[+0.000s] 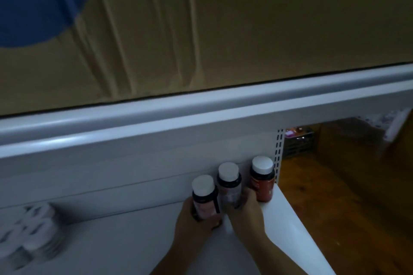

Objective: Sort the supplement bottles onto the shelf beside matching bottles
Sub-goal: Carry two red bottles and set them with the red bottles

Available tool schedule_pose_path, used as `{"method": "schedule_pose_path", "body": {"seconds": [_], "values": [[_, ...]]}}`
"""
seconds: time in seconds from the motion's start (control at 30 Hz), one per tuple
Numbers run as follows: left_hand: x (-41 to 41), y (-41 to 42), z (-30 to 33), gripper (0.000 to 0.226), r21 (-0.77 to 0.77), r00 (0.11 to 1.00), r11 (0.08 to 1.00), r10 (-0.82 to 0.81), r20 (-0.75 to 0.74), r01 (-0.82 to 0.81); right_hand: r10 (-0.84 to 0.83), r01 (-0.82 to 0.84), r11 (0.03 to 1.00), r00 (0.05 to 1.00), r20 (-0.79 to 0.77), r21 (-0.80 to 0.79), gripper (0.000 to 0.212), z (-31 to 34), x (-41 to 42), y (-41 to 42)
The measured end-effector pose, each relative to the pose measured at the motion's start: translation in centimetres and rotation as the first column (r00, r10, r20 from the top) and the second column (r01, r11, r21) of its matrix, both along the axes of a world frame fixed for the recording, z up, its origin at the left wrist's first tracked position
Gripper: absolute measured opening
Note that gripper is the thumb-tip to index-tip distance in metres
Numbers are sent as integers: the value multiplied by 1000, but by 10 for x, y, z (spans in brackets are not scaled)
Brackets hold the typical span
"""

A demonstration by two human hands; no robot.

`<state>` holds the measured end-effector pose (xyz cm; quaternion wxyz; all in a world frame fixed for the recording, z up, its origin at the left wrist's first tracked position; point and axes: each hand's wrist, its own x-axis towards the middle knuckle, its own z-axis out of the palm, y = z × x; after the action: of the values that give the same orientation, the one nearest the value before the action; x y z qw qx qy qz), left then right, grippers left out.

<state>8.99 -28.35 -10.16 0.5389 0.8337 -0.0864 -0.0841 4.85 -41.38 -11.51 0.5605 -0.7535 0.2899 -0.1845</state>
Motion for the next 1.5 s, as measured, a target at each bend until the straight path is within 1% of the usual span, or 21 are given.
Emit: {"method": "schedule_pose_path", "body": {"seconds": [0.07,0.13,0.17,0.23,0.3,0.37,0.43,0.47,0.5,0.57,0.63,0.77,0.87,0.93,1.0,1.07,1.13,1.23,1.3,1.37,1.5], "values": [[-7,11,-3,41,-83,999,996,30,-31,-33,-7,8,999,1000,22,-45,52,-7,10,0],[-14,24,-3,52,-145,992,984,97,-85,-109,13,-12,998,1000,9,-68,49,-9,17,1],[-17,33,-2,58,-199,985,968,133,-113,-153,23,-23,999,1000,13,-45,44,-6,16,2],[-24,54,5,55,-269,970,933,215,-115,-239,76,-77,997,996,38,25,30,4,11,8],[-29,81,15,50,-308,957,906,282,-74,-291,180,-192,972,979,95,136,17,15,-1,27],[-35,114,22,49,-343,949,886,307,-69,-311,304,-346,887,936,176,307,17,25,-16,61],[-42,148,29,56,-381,938,859,337,-85,-343,416,-473,739,880,228,480,26,32,-27,105],[-47,165,33,57,-391,929,845,360,-91,-366,462,-522,674,850,253,523,36,36,-30,127],[-53,183,38,57,-405,916,826,392,-86,-392,494,-557,639,826,272,531,45,41,-32,151],[-65,223,46,62,-454,888,779,455,-68,-433,536,-608,624,790,297,491,64,50,-31,198],[-79,269,55,64,-505,867,735,495,-54,-452,577,-656,592,751,322,469,75,59,-33,249],[-109,376,71,44,-530,857,717,513,-39,-453,641,-731,513,675,365,450,79,68,-45,354],[-124,452,72,59,-542,864,716,503,-37,-440,693,-774,445,616,375,450,97,67,-53,427],[-133,498,72,67,-553,855,703,518,-35,-448,725,-796,395,577,376,459,90,67,-58,471],[-142,536,75,65,-568,849,684,526,-50,-458,748,-805,352,548,374,477,66,67,-59,511],[-151,571,80,57,-566,823,662,566,-52,-491,771,-807,315,525,361,500,55,69,-61,550],[-159,607,81,49,-557,782,634,622,-46,-537,798,-818,285,491,349,499,53,70,-61,588],[-167,657,78,52,-526,726,601,686,-46,-602,840,-842,227,423,339,489,49,71,-60,638],[-170,685,74,42,-513,696,575,715,-62,-637,865,-847,201,389,318,492,46,68,-55,667],[-168,712,72,37,-504,668,551,740,-74,-665,881,-848,180,365,302,499,46,65,-46,696],[-149,768,69,40,-472,629,525,773,-83,-708,886,-849,146,341,315,508,44,59,-14,759]]}}
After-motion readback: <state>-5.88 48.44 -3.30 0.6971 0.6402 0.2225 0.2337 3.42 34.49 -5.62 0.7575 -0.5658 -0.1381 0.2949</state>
